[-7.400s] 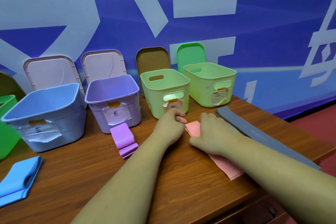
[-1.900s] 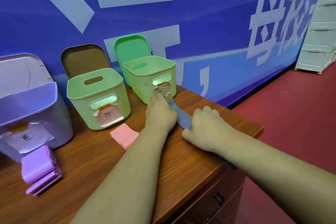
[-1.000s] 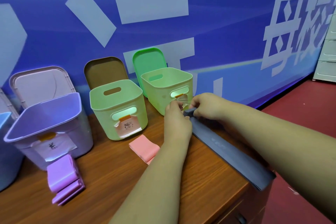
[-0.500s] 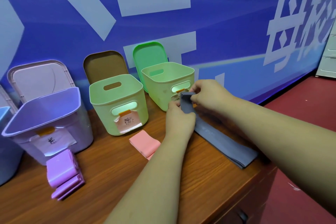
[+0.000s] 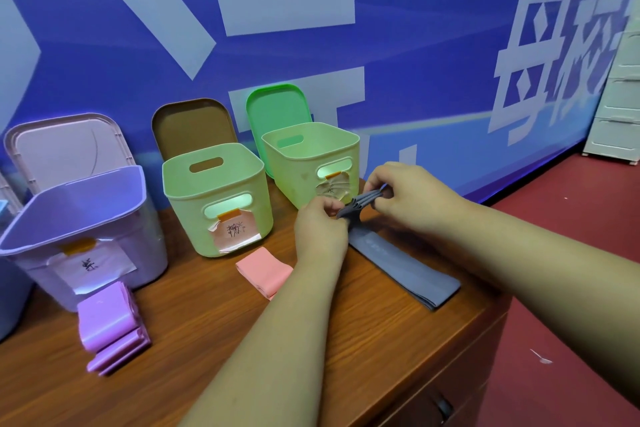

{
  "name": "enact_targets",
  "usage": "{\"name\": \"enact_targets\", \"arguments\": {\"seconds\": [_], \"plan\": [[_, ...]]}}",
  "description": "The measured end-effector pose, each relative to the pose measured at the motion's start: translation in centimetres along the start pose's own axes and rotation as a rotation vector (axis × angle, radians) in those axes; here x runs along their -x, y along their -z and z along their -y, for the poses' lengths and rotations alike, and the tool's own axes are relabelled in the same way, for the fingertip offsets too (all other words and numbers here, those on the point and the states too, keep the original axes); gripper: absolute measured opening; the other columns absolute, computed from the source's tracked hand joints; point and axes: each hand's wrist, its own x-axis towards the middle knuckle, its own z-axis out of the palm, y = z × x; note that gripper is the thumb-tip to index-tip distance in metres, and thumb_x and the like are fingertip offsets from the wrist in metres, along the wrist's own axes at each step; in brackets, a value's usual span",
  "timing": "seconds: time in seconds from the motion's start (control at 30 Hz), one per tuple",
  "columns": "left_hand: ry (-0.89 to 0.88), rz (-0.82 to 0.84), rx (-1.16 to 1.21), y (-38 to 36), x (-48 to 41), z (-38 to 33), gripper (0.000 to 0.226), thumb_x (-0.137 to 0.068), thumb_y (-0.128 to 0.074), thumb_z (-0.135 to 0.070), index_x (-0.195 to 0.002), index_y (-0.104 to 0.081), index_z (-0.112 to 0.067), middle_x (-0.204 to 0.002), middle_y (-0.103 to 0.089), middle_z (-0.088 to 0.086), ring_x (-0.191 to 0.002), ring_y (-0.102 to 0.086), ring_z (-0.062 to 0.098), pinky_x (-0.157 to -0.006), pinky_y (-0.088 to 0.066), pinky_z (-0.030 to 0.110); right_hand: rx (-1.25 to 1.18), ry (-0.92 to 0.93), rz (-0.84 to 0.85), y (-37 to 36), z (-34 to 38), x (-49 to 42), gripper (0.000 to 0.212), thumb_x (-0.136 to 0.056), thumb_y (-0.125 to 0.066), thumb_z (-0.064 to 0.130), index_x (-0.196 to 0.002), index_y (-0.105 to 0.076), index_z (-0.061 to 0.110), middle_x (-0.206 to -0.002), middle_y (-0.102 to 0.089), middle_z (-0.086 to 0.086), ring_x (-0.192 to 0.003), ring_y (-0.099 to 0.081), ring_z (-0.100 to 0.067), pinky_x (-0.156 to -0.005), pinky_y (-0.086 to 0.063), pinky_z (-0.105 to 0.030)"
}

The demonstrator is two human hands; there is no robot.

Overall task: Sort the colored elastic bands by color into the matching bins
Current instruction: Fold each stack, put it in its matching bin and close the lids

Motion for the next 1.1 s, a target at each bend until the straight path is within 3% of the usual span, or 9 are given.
{"name": "enact_targets", "arguments": {"seconds": [0.13, 0.27, 0.37, 0.63, 0.83, 1.0, 1.1], "plan": [[0.025, 0.019, 0.013, 0.3, 0.5, -0.2, 0.035, -0.079, -0.072, 0.001, -0.091, -0.067, -0.032, -0.102, -0.072, -0.005, -0.097, -0.068, 0.015, -0.088, -0.057, 0.034, -0.006, 0.016, 0.028, 0.0, -0.3, 1.0, 0.018, -0.088, -0.069, 0.014, -0.097, -0.069, 0.029, -0.096, -0.06, 0.011, -0.087, -0.059, -0.006, -0.071, -0.044, -0.02], [0.057, 0.044, 0.003, 0.6, 0.9, -0.4, 0.044, -0.081, -0.059, 0.008, -0.101, -0.071, -0.029, -0.103, -0.069, -0.008, -0.097, -0.066, 0.013, -0.071, -0.05, 0.024, 0.033, 0.034, 0.059, -0.1, -0.5, 1.5, 0.016, -0.089, -0.07, 0.018, -0.099, -0.068, 0.031, -0.102, -0.061, 0.012, -0.091, -0.058, -0.007, -0.079, -0.05, -0.025], [0.042, 0.045, -0.001, 0.8, 1.2, -0.7, 0.044, -0.083, -0.056, 0.009, -0.103, -0.073, -0.026, -0.102, -0.069, -0.008, -0.096, -0.065, 0.011, -0.068, -0.046, 0.018, 0.063, 0.041, 0.098, 0.1, -0.5, 1.8, 0.018, -0.089, -0.07, 0.019, -0.1, -0.067, 0.033, -0.105, -0.06, 0.01, -0.095, -0.059, -0.01, -0.087, -0.052, -0.031], [0.054, 0.051, -0.004, 0.8, 1.6, -1.0, 0.039, -0.086, -0.055, 0.005, -0.1, -0.073, -0.027, -0.098, -0.069, -0.01, -0.092, -0.066, 0.012, -0.068, -0.047, 0.025, 0.132, 0.049, 0.205, 0.2, -0.5, 2.9, 0.023, -0.09, -0.069, 0.019, -0.105, -0.067, 0.036, -0.106, -0.059, 0.014, -0.096, -0.057, -0.008, -0.087, -0.053, -0.033], [0.061, 0.065, -0.005, 0.9, 1.8, -1.0, 0.04, -0.085, -0.054, 0.004, -0.097, -0.074, -0.029, -0.095, -0.069, -0.01, -0.087, -0.066, 0.014, -0.065, -0.046, 0.027, 0.194, 0.069, 0.276, 0.3, -0.3, 3.2, 0.028, -0.09, -0.07, 0.019, -0.114, -0.067, 0.033, -0.11, -0.057, 0.015, -0.098, -0.056, -0.007, -0.084, -0.047, -0.025], [0.075, 0.076, -0.004, 0.9, 1.8, -1.2, 0.038, -0.083, -0.056, 0.002, -0.093, -0.073, -0.03, -0.093, -0.071, -0.01, -0.085, -0.067, 0.014, -0.066, -0.048, 0.027, 0.238, 0.042, 0.36, 0.3, -0.3, 3.4, 0.033, -0.088, -0.067, 0.02, -0.117, -0.067, 0.036, -0.115, -0.06, 0.014, -0.105, -0.058, -0.009, -0.093, -0.053, -0.034], [0.076, 0.087, 0.015, 1.0, 1.9, -1.4, 0.036, -0.084, -0.056, 0.0, -0.093, -0.073, -0.03, -0.092, -0.07, -0.009, -0.082, -0.066, 0.015, -0.066, -0.047, 0.027, 0.221, 0.006, 0.347, 0.4, 0.0, 3.3, 0.03, -0.09, -0.059, 0.016, -0.108, -0.071, 0.037, -0.11, -0.062, 0.015, -0.102, -0.059, -0.009, -0.093, -0.054, -0.036]]}}
